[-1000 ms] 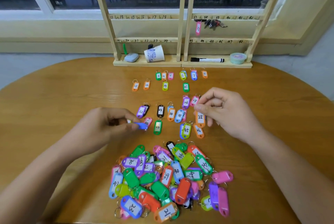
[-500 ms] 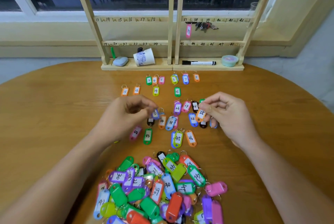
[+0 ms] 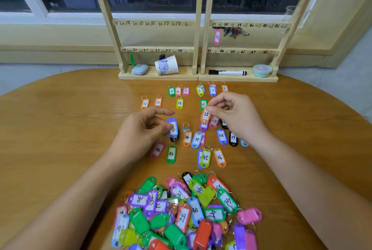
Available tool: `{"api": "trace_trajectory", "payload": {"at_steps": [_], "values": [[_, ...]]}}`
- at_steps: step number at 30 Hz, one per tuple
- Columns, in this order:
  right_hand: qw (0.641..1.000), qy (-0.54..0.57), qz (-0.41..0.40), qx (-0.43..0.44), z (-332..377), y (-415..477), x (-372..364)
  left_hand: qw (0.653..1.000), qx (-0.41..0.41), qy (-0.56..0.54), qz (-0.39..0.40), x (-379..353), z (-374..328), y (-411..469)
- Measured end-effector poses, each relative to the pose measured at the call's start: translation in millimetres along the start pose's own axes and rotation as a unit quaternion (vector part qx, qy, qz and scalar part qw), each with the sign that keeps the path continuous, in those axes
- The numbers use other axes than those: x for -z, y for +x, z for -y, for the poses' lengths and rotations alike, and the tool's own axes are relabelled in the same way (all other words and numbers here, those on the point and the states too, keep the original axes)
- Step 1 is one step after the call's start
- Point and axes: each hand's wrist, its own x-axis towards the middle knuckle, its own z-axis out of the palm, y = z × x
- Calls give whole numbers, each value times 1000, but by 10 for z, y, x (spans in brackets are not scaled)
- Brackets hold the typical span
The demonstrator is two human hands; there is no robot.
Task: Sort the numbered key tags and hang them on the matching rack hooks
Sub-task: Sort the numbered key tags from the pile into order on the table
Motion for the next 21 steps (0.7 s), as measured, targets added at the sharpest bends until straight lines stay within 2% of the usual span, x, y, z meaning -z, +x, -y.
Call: {"api": "trace_trajectory", "payload": {"at_steps": [6,13,17,21], "values": [[992,-113,52,-11,35,272,-285,997,46,-54,-30,37,41,31],[971,-235,29,8,-7,348,-372,991,57,-100,-75,56,33,51],[965,-261,16,22,-63,321,-389,989,45,-122,-67,64,22,42],[970,-240,-7,28,-80,281,-331,984,62,-162,-45,51,8,33]]}}
